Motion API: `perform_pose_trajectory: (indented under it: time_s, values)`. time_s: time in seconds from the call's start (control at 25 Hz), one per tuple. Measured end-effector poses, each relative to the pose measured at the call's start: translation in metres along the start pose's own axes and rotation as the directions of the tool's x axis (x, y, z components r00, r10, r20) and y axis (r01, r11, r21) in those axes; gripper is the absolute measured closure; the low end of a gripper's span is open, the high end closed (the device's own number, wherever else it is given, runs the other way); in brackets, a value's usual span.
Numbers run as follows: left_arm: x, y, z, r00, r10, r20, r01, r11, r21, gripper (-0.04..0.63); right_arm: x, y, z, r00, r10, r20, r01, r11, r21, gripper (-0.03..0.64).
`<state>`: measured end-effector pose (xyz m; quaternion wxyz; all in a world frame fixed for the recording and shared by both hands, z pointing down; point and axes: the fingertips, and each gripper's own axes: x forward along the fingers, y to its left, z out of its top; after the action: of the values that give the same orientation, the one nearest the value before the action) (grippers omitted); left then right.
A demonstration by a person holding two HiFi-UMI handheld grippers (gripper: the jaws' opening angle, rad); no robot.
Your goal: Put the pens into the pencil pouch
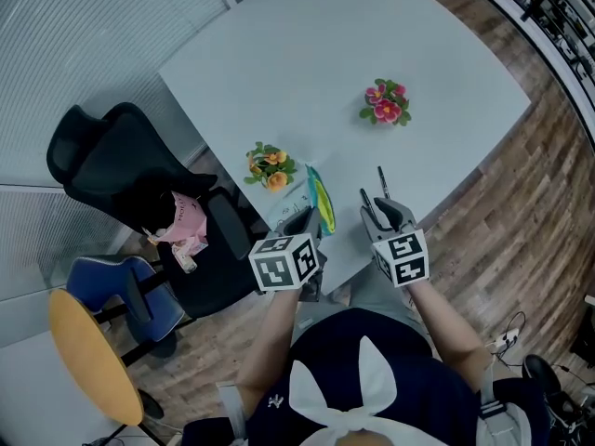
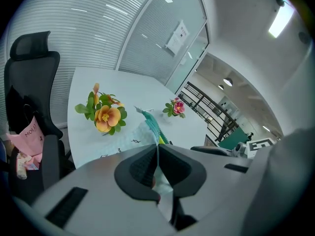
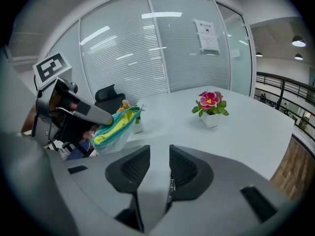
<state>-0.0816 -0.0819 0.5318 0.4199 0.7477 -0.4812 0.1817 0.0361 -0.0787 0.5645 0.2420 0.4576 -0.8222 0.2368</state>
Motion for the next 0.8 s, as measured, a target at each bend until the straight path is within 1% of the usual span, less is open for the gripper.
perform_pose_trajectory:
  time_s: [0.36,0.64,0.8]
  values:
    - [-0.015,0.006,0.004,0.999,-0.009,0.043,0.011,0.999,-0.052,0.566,0.035,-0.013,-0.015,0.995,-0.015,-0.098,0.014,1.0,-0.013,0.492]
    - [-0.022,0.007,0.006,0.998,-0.002,0.064,0.007,0.998,-0.07,0.566,0.065,-0.024,-0.041,0.979,-0.037,-0.201,0.029,0.999,-0.042,0.494]
    - [-0.025,0.006,0.008,0.997,0.0,0.075,0.006,0.997,-0.077,0.566,0.081,-0.03,-0.052,0.97,-0.05,-0.238,0.038,0.998,-0.055,0.497]
